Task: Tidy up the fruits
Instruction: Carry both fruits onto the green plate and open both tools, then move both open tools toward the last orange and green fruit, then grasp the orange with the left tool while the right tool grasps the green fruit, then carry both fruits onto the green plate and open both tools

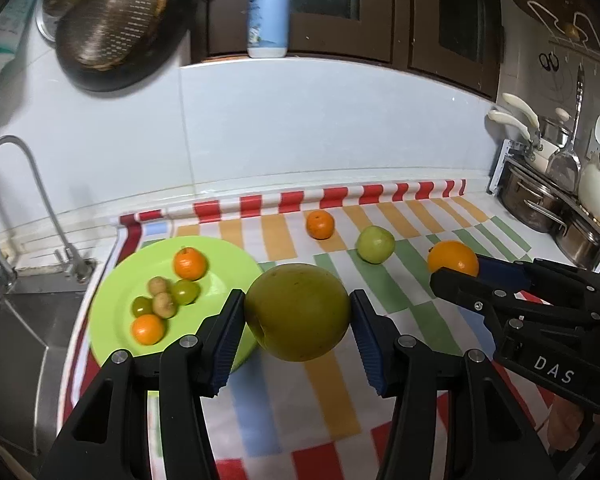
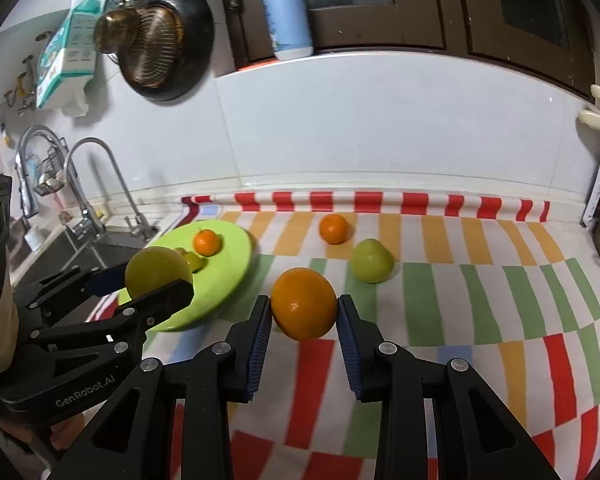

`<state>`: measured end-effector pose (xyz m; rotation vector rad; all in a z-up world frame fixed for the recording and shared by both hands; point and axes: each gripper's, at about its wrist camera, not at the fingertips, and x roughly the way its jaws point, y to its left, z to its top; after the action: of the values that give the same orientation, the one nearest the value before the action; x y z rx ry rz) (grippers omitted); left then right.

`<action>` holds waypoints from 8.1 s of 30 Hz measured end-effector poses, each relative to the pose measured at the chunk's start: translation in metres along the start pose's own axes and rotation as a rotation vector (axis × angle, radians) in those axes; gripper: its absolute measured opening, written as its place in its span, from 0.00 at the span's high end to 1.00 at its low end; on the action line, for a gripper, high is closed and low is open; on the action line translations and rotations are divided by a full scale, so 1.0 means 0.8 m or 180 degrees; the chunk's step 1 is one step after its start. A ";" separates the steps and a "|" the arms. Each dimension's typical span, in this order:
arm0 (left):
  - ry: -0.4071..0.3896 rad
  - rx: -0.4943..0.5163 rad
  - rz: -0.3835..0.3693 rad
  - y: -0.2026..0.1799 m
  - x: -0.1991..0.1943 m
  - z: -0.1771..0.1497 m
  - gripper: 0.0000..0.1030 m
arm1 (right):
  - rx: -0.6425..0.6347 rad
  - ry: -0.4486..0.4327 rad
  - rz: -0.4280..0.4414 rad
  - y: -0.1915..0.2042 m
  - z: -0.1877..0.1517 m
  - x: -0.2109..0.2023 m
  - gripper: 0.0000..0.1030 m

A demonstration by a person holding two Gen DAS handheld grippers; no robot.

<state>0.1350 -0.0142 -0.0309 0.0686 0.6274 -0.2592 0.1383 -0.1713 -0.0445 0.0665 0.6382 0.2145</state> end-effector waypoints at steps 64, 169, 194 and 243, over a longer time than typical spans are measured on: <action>0.0589 0.0036 -0.0069 0.229 0.086 -0.038 0.47 | 0.0061 0.0584 0.0096 0.190 0.000 0.185 0.67; 0.0422 -0.0078 0.0269 -0.002 0.218 0.063 0.16 | 0.0544 0.0540 -0.0273 -0.110 0.022 0.216 0.45; 0.0809 -0.0325 -0.0079 -0.032 0.328 0.095 0.43 | 0.0658 0.0333 -0.0723 -0.173 0.052 0.208 0.50; 0.0167 -0.0263 0.0346 0.062 0.019 0.014 0.60 | 0.0014 0.0159 -0.0025 0.035 0.027 0.056 0.50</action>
<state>0.1660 0.0290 -0.0318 0.0299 0.6834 -0.1266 0.1808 -0.1341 -0.0497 0.0631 0.6887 0.2075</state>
